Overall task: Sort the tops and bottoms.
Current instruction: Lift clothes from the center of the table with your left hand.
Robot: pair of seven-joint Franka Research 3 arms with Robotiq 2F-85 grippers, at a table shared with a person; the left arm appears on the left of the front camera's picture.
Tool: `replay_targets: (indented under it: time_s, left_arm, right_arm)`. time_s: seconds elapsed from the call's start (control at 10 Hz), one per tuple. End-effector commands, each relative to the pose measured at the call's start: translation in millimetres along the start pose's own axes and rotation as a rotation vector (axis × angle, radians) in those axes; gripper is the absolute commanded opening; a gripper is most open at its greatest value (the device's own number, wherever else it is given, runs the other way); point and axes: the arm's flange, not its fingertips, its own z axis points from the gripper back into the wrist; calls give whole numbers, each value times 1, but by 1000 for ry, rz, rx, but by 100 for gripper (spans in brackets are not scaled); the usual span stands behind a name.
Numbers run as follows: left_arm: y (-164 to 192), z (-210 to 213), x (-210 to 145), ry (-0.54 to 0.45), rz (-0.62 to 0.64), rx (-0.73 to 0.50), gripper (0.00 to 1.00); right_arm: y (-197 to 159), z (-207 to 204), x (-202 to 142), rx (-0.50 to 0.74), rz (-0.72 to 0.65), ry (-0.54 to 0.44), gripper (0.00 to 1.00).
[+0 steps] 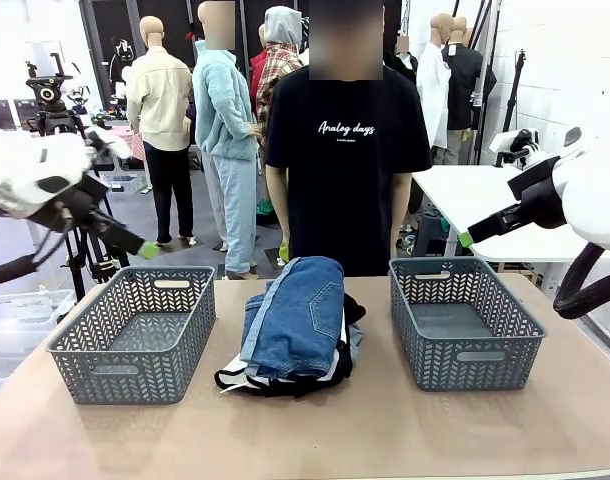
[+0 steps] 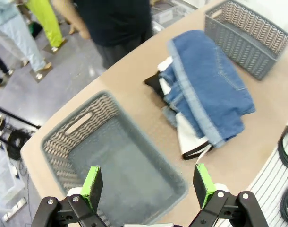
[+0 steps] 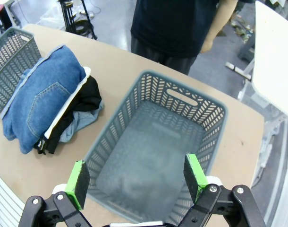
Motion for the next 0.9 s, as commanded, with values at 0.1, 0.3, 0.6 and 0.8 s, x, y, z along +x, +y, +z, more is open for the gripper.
replay_targets:
  time_s: [0.1, 0.3, 0.6, 0.8]
  left_arm:
    - [-26, -41, 49, 85, 107, -149, 100]
    - [-41, -41, 51, 93, 123, -165, 100]
    - [-49, -50, 50, 81, 88, -165, 100]
    - [-44, -45, 37, 88, 142, -154, 100]
  right_arm:
    - [0, -1, 0, 0, -8, -10, 100]
    - [0, -1, 0, 0, -8, -10, 100]
    - [0, -1, 0, 0, -8, -10, 100]
    - [0, -1, 0, 0, -8, -10, 100]
